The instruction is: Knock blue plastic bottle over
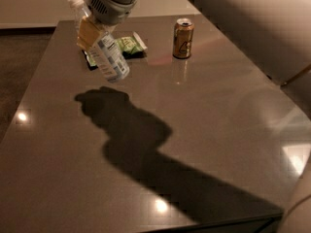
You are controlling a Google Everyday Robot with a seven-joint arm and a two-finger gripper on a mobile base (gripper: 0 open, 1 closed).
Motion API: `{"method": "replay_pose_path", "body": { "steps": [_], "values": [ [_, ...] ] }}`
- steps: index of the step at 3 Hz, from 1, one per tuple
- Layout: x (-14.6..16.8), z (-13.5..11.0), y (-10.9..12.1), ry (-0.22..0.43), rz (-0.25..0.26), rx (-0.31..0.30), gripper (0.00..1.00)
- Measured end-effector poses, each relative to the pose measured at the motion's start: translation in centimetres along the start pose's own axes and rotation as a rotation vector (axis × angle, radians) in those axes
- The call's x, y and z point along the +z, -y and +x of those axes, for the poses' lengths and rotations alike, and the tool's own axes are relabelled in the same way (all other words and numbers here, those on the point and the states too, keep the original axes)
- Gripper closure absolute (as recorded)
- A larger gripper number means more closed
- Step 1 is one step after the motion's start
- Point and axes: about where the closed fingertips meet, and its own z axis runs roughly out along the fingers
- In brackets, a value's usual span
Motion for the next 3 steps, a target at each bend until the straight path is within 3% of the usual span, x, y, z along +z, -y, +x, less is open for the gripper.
{"method": "replay_pose_path", "body": {
  "steps": [3],
  "values": [
    [-1.0, 6.2, -2.2, -0.267, -0.061, -0.076, 1.0]
  ]
}}
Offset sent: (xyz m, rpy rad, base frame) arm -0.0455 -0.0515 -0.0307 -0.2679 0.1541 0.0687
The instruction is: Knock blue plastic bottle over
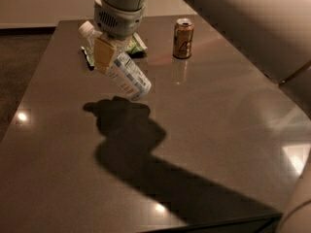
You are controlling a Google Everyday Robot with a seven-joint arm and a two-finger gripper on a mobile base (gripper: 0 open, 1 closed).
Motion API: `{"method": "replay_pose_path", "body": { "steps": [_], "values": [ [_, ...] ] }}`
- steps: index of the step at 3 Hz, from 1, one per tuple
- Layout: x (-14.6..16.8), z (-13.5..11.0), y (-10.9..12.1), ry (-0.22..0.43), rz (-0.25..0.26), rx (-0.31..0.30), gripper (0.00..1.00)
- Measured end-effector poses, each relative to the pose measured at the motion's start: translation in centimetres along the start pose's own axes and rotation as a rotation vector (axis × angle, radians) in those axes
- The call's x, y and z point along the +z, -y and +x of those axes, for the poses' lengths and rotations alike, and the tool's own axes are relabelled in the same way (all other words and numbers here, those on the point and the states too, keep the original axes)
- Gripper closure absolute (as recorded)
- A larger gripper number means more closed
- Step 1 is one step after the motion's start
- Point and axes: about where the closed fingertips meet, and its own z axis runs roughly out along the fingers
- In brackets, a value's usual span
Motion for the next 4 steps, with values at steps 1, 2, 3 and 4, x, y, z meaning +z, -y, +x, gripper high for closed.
{"method": "replay_pose_path", "body": {
  "steps": [1, 2, 3, 4],
  "values": [
    [0.8, 1.1, -1.0, -0.061, -0.009, -0.026, 1.0],
    [1.3, 1.7, -1.5, -0.093, -0.013, -0.04, 1.0],
    [2.3, 2.5, -2.3, -0.161, -0.016, -0.074, 0.82],
    [3.3, 3.3, -2.8, -0.217, -0.027, -0.102, 0.6]
  ]
}}
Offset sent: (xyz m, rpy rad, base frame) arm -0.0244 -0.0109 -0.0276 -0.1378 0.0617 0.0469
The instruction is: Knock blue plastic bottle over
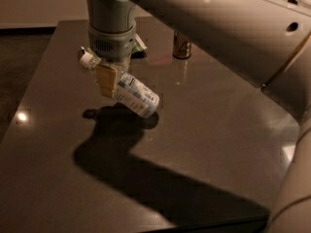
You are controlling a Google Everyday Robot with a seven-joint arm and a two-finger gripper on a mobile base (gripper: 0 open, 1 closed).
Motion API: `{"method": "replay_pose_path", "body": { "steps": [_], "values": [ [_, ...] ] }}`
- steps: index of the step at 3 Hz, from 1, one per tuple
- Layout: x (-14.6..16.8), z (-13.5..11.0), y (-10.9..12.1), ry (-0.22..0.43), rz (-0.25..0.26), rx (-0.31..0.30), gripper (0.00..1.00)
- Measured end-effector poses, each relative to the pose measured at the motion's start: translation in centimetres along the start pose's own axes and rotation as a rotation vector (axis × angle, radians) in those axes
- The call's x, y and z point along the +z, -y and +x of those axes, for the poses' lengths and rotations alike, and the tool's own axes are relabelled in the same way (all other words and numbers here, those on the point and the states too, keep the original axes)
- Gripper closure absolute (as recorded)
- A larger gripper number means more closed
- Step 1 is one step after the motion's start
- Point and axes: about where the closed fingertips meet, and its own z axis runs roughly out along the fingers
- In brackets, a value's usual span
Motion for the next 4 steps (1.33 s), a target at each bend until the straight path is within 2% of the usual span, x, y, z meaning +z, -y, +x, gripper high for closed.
{"method": "replay_pose_path", "body": {
  "steps": [2, 3, 4],
  "values": [
    [1.9, 0.8, -0.5, -0.074, -0.024, -0.039, 0.13],
    [3.1, 1.4, -0.5, -0.1, -0.054, -0.051, 0.0],
    [3.1, 1.4, -0.5, -0.1, -0.054, -0.051, 0.0]
  ]
}}
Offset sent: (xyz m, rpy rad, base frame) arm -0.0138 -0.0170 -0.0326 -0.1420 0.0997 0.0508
